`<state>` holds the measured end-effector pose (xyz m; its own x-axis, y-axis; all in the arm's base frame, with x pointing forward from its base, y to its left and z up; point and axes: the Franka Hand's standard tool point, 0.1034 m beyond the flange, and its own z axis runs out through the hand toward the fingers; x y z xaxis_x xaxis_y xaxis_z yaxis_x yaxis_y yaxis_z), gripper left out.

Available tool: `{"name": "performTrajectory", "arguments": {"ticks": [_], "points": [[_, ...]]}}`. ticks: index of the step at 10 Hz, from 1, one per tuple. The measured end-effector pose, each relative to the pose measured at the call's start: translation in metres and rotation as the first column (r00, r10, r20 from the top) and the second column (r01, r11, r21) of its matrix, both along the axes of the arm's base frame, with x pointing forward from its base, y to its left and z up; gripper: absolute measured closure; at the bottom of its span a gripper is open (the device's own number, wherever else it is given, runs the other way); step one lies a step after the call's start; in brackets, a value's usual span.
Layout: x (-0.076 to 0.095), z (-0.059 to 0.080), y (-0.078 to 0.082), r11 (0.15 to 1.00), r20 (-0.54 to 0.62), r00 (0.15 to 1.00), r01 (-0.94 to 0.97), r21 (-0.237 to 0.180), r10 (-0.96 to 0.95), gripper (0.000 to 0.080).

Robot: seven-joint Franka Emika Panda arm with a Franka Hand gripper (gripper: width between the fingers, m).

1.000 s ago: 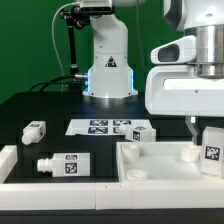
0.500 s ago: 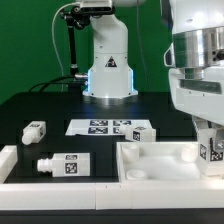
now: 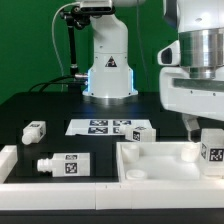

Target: Assemble one leg

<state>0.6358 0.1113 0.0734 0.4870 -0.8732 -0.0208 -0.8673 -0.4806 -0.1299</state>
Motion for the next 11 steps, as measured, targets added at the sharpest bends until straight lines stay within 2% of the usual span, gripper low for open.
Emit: {"name": "performTrajectory", "arguments": {"ticks": [1, 2, 5, 7, 8, 9, 10, 11], "points": [[0.0006, 0.001, -0.0022, 0.97, 0.011, 0.97, -0.242, -0.024, 0.242, 0.0166], [-0.0015, 0.0, -0.0011, 0.941, 0.004, 0.941, -0.337, -0.033, 0.337, 0.0166], [-0.0007, -0.0001, -0.0046, 0.878, 0.007, 0.879, -0.476, -0.058, 0.477, 0.0151], [0.0056, -0.0013, -0.0085, 0.663, 0.026, 0.665, -0.738, -0.126, 0.746, 0.0151], [0.0051, -0.0017, -0.0074, 0.733, 0.031, 0.734, -0.672, -0.109, 0.678, 0.0151], [0.0052, -0.0017, -0.0084, 0.729, 0.029, 0.731, -0.676, -0.112, 0.682, 0.0265], [0.0053, -0.0017, -0.0087, 0.731, 0.029, 0.733, -0.673, -0.112, 0.68, 0.0447], [0.0052, -0.0018, -0.008, 0.795, 0.033, 0.797, -0.599, -0.097, 0.604, 0.0515]]}}
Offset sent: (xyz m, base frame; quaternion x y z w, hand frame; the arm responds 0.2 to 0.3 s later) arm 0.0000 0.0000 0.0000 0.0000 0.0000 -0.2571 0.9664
